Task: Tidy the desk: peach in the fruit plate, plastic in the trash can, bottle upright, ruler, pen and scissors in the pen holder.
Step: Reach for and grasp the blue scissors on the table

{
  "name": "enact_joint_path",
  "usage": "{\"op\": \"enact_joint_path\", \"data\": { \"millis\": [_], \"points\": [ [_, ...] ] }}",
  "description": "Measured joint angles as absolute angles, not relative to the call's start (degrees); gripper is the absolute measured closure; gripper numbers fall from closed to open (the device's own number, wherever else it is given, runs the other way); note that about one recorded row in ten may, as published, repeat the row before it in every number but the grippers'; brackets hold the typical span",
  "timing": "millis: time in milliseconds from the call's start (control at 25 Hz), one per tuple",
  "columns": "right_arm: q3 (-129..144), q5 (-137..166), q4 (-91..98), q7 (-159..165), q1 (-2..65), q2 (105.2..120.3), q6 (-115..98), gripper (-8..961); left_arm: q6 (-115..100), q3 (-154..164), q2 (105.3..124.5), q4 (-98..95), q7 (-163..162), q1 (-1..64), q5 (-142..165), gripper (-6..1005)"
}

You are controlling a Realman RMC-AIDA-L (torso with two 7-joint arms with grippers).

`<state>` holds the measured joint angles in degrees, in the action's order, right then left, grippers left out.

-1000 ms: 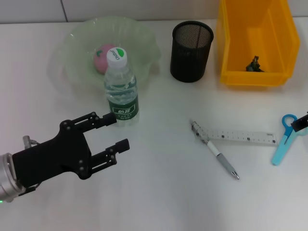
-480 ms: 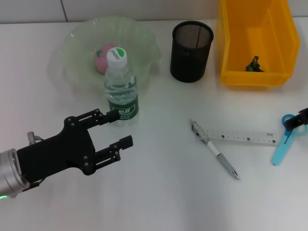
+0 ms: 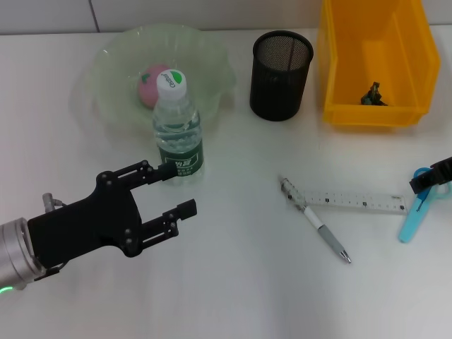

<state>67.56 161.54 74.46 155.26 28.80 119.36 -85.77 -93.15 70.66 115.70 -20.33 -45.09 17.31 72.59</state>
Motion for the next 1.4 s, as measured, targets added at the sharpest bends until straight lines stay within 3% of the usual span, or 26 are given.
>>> {"op": "enact_joint_path", "data": {
  "millis": [1400],
  "points": [
    [70.66,165.27,75.87,158.08,28.74,119.52,-85.03,210,-93.15,70.66,115.98,-20.11,-44.41,17.09,72.59,366]
  ]
}}
